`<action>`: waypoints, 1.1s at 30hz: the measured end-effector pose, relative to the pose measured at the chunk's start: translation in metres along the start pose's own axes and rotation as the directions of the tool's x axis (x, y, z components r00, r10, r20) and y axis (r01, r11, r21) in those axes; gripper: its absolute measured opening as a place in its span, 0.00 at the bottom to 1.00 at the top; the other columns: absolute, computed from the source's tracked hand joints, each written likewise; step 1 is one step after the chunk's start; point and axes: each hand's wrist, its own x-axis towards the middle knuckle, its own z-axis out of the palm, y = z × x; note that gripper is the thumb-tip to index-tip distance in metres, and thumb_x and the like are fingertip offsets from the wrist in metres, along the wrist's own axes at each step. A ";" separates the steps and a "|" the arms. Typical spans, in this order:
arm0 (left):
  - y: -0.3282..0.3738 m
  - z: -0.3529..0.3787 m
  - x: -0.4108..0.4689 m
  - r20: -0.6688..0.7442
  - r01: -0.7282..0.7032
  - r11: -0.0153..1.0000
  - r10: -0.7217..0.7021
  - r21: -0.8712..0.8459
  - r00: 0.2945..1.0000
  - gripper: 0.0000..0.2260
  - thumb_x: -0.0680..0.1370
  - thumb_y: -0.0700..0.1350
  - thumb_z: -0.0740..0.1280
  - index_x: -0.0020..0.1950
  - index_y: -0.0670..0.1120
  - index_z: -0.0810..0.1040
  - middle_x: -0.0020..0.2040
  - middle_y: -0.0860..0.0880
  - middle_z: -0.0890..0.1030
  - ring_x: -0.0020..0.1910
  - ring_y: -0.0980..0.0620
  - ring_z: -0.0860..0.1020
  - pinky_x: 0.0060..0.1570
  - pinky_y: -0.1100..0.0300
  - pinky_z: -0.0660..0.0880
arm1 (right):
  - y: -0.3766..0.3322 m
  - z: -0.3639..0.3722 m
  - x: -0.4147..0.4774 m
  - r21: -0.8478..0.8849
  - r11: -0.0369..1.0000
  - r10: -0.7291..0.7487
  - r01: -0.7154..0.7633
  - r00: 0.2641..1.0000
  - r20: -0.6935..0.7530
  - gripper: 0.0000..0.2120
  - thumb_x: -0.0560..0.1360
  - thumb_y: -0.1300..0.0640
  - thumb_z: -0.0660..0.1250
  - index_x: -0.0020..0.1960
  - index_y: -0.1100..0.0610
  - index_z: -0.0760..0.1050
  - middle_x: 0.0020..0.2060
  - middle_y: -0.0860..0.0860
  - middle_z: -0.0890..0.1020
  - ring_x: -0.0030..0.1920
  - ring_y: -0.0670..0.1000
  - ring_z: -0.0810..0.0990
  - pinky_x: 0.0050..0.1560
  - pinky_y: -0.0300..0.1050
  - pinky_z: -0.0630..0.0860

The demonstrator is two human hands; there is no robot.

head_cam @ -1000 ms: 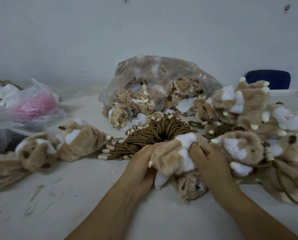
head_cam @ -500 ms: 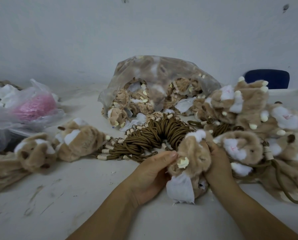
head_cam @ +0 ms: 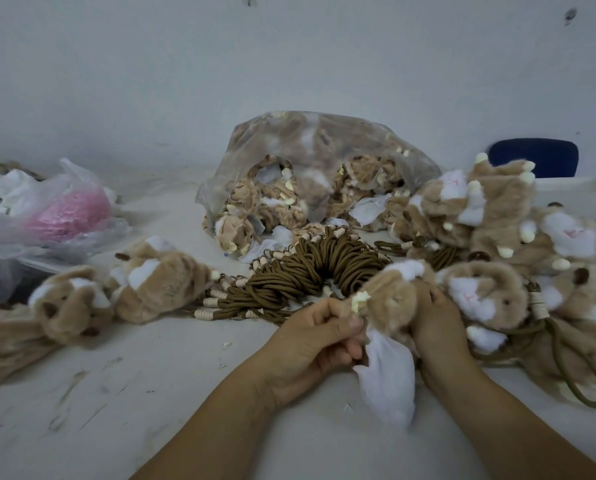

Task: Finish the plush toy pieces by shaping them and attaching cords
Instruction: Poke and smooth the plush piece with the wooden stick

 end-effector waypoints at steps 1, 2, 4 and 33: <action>-0.001 -0.001 0.002 -0.094 -0.037 0.999 0.040 0.034 0.995 0.08 0.73 0.40 0.73 0.40 0.45 0.74 0.29 0.47 0.79 0.25 0.55 0.75 0.26 0.67 0.73 | -0.001 0.001 0.000 -0.047 0.999 -0.007 0.006 1.000 -0.015 0.12 0.80 0.55 0.59 0.39 0.54 0.76 0.33 0.50 0.80 0.35 0.49 0.79 0.37 0.44 0.75; -0.001 -0.003 0.004 -0.208 -0.066 0.990 0.090 0.122 0.974 0.10 0.75 0.38 0.71 0.39 0.45 0.71 0.27 0.49 0.76 0.23 0.56 0.72 0.23 0.67 0.69 | -0.001 0.001 0.001 -0.109 0.994 -0.032 0.028 0.999 -0.035 0.13 0.79 0.53 0.59 0.39 0.55 0.76 0.31 0.52 0.81 0.36 0.50 0.79 0.38 0.44 0.75; -0.003 -0.007 0.009 -0.423 -0.045 0.936 0.201 0.350 0.884 0.16 0.78 0.36 0.67 0.36 0.48 0.65 0.26 0.53 0.69 0.24 0.56 0.66 0.23 0.64 0.64 | -0.003 0.003 -0.001 -0.164 0.984 -0.085 0.077 0.996 -0.042 0.14 0.78 0.53 0.59 0.39 0.58 0.77 0.31 0.54 0.81 0.32 0.44 0.78 0.34 0.37 0.73; 0.000 -0.006 0.002 -0.472 -0.060 0.720 0.514 0.692 0.716 0.16 0.69 0.51 0.71 0.52 0.60 0.70 0.53 0.57 0.75 0.45 0.66 0.77 0.39 0.69 0.76 | -0.001 0.017 -0.024 -0.345 0.737 -0.439 0.582 0.799 0.410 0.13 0.76 0.49 0.65 0.36 0.47 0.65 0.31 0.41 0.72 0.32 0.42 0.70 0.30 0.32 0.64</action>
